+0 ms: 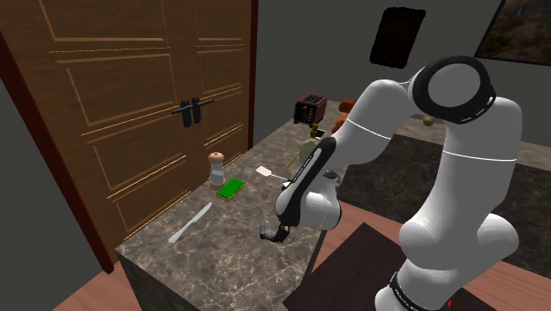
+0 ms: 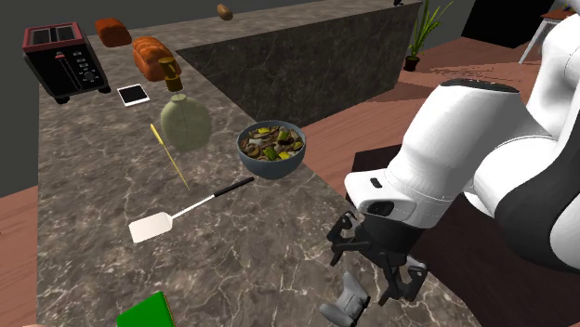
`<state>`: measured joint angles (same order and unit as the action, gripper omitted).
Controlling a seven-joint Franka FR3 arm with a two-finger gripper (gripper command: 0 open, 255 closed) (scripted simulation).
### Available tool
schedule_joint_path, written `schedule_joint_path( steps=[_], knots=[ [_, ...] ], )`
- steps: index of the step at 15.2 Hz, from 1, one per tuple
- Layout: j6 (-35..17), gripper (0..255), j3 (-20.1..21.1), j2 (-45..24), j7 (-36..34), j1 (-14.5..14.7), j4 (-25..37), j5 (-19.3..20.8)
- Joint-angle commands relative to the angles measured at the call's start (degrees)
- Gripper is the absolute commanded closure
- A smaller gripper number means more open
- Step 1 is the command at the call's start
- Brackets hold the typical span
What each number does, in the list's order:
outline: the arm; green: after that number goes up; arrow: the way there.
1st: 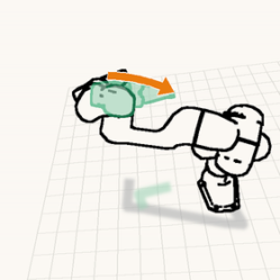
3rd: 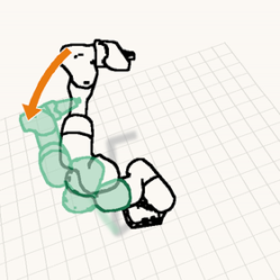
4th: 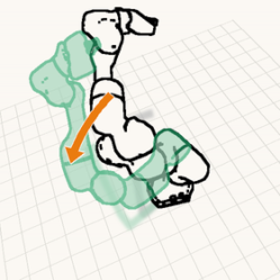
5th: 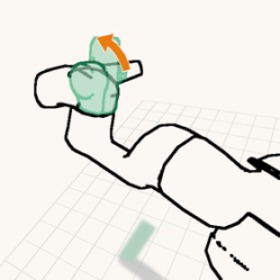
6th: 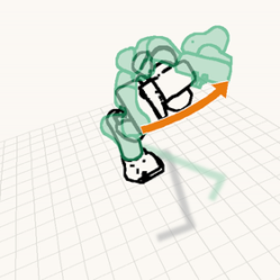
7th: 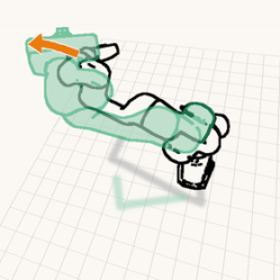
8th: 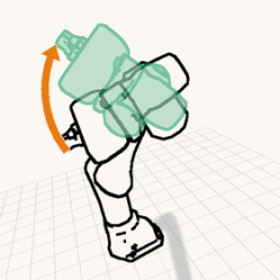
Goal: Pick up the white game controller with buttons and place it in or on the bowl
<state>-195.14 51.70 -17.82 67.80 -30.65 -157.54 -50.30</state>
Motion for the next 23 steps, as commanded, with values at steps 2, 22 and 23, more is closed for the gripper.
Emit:
schedule_joint_path(
  steps=[2, 22, 23],
  knots=[
    [-3.22, 0, -2.38, -4.48, 0.9, 1.94, 1.55, 0.92],
    [-3.49, 255, -3.33, -5.22, 1.23, 2.95, 2.24, 0.76],
    [-2.19, 255, -3.12, -3.6, 1.15, 2.98, 1.99, 0.1]
  ],
)
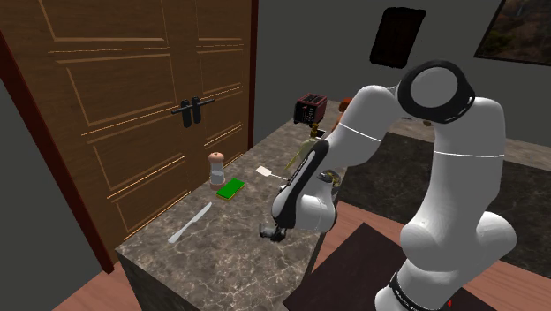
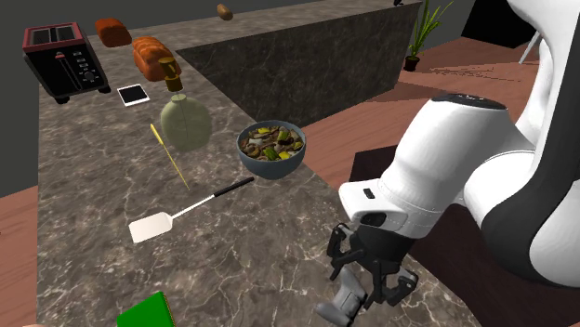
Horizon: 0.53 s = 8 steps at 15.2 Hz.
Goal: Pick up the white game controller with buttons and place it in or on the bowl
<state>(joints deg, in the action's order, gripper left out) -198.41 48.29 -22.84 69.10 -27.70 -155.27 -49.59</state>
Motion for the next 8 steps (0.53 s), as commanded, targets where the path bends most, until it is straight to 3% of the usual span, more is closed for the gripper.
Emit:
schedule_joint_path(
  steps=[1, 5, 8],
  knots=[
    [2.41, 255, 0.45, 3.07, -0.24, 0.11, -0.52, -1.25],
    [8.16, 255, 0.04, 9.93, -0.77, 1.33, -1.36, -3.59],
    [12.76, 255, -2.47, 15.26, -2.19, 4.1, -2.04, -4.04]
  ],
)
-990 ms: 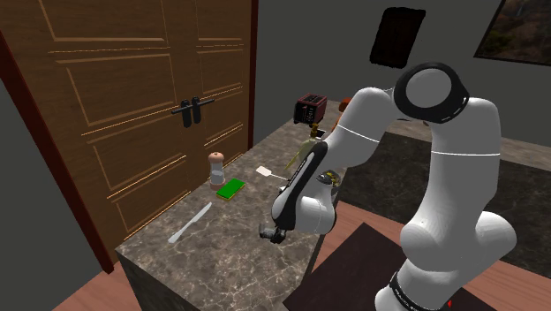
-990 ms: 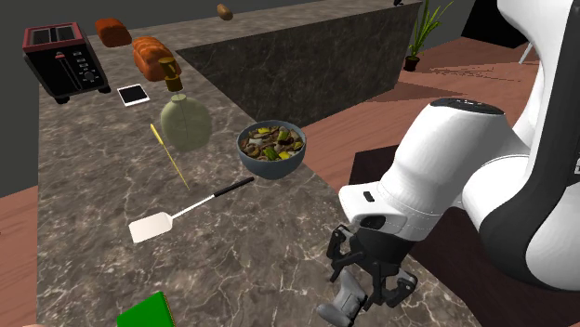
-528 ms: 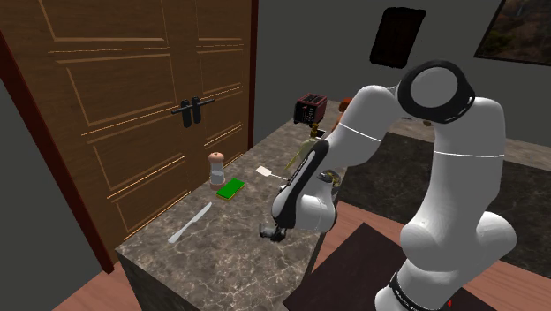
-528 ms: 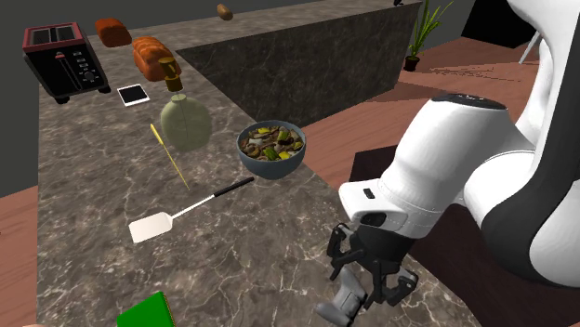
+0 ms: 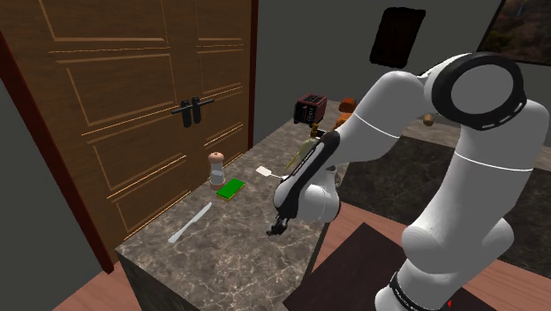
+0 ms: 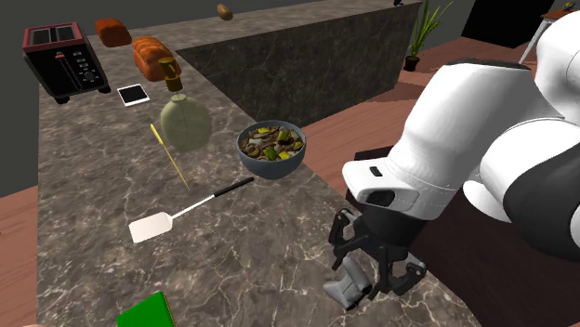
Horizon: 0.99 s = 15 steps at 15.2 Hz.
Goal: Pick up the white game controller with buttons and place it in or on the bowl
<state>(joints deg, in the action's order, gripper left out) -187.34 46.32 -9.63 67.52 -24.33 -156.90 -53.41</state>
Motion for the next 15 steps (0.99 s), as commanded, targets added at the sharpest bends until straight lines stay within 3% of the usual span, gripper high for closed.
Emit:
schedule_joint_path(
  steps=[1, 5, 15],
  knots=[
    [3.17, 255, -1.67, 3.77, -1.62, 1.85, -0.71, 0.33],
    [8.55, 255, -4.16, 10.02, -6.43, 3.73, -1.92, 4.09],
    [21.79, 255, -4.85, 23.73, -12.19, 2.82, -2.53, 8.02]
  ],
)
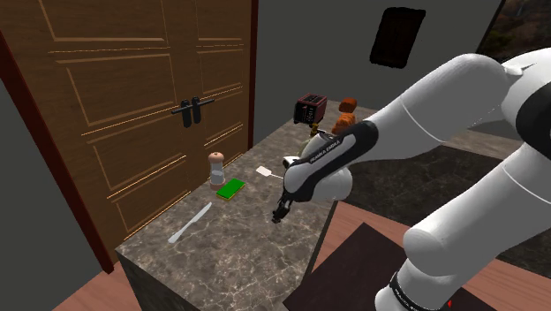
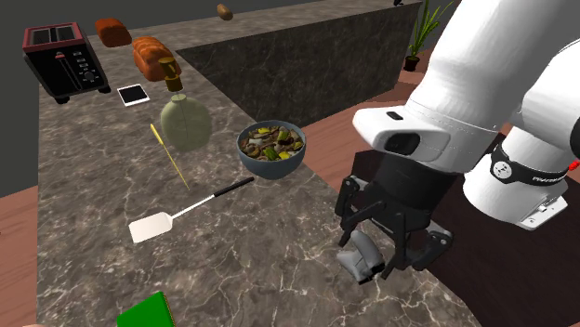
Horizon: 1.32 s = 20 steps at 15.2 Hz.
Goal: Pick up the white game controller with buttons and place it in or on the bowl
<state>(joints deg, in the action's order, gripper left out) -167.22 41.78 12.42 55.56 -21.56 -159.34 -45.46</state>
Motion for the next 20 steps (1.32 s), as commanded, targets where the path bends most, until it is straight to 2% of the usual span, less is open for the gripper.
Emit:
schedule_joint_path(
  steps=[1, 7, 12, 20],
  knots=[
    [2.97, 255, -0.47, 2.92, -0.62, -0.01, -0.02, 0.36],
    [10.01, 255, -1.66, 9.29, -2.59, -0.26, 0.7, 2.05],
    [11.68, 255, -9.25, 8.31, 7.06, -3.12, 0.68, 2.65],
    [14.76, 255, -19.19, 3.53, 19.84, -10.01, 4.61, 6.41]
  ],
)
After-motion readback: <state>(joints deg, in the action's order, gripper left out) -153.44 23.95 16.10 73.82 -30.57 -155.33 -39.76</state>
